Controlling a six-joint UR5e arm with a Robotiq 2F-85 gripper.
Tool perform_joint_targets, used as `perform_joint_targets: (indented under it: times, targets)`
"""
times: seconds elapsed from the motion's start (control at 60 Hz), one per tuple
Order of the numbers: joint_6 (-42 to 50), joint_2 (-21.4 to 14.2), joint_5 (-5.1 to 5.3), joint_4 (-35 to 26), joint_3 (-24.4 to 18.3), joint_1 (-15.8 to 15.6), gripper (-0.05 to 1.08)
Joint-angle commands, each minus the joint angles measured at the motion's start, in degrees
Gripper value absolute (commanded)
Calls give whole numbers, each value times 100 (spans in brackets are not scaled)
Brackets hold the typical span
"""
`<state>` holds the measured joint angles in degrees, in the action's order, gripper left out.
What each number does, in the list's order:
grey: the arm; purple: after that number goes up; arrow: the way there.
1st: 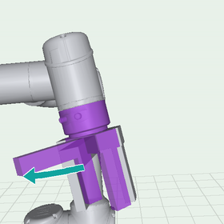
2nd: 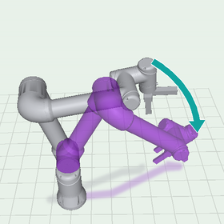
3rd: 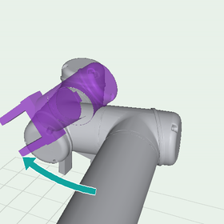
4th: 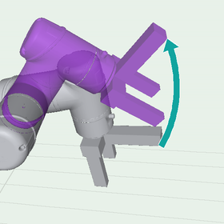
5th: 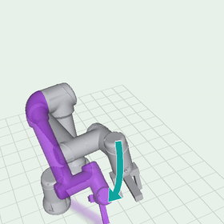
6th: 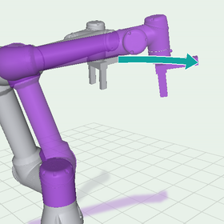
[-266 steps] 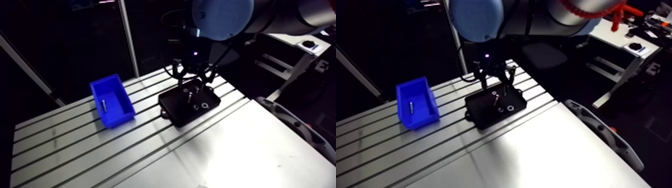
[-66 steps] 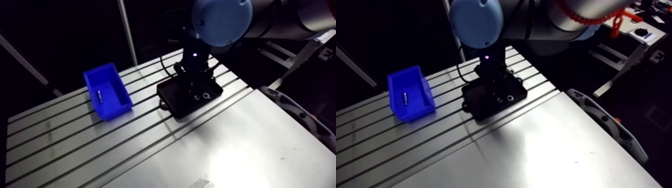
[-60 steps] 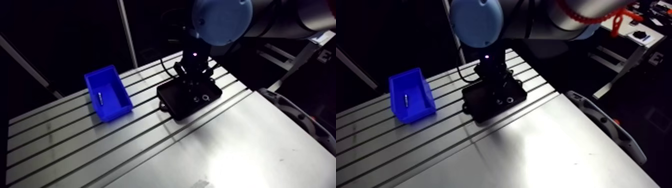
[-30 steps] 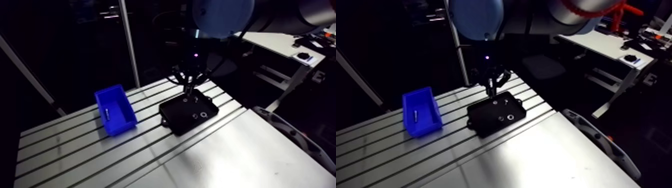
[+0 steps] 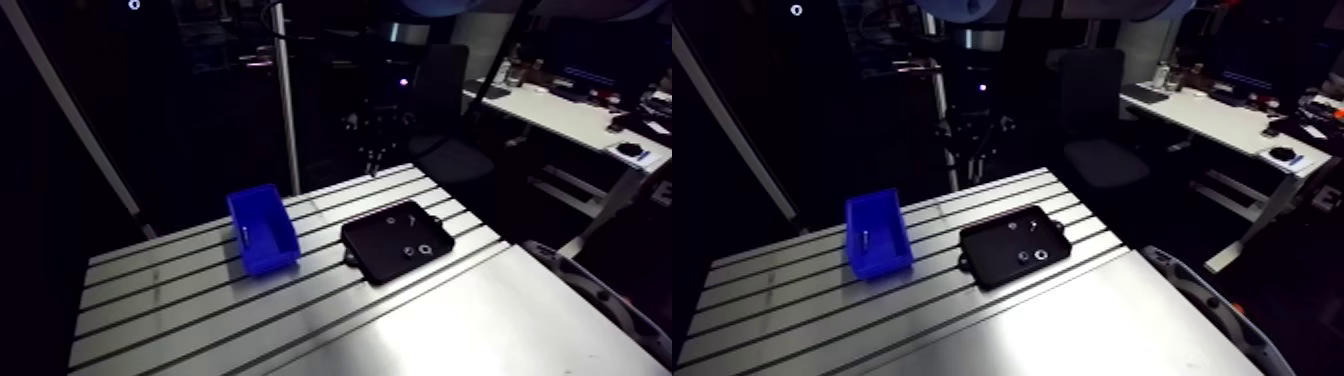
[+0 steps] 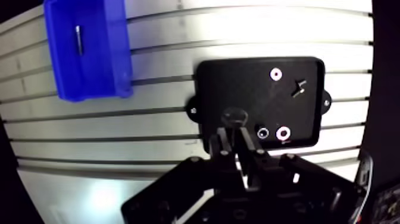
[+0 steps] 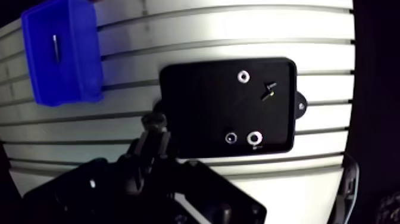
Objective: Pick up the M10 bolt from the tray and put it into the blue bin.
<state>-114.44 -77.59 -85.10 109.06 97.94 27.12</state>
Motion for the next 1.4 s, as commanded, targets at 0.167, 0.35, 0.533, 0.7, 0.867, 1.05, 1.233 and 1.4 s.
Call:
perform_joint_targets:
  times: [0.167,0.35,0.533,0.7,0.867,1.05,1.233,1.4]
  targets:
    - [-5886,220,176,-468,-725,-1242,108]
    - [-7128,334,113,-485,-897,-1362,108]
    - [-7596,405,120,-453,-940,-1694,108]
    - [-7758,567,226,-426,-940,-1845,108]
    - [-7727,798,237,-261,-973,-1900,108]
    - [-7610,923,-18,-120,-980,-1970,108]
    - [-7442,1030,-206,-91,-1095,-2044,108]
    - [-7394,1058,-525,-91,-1072,-2052,108]
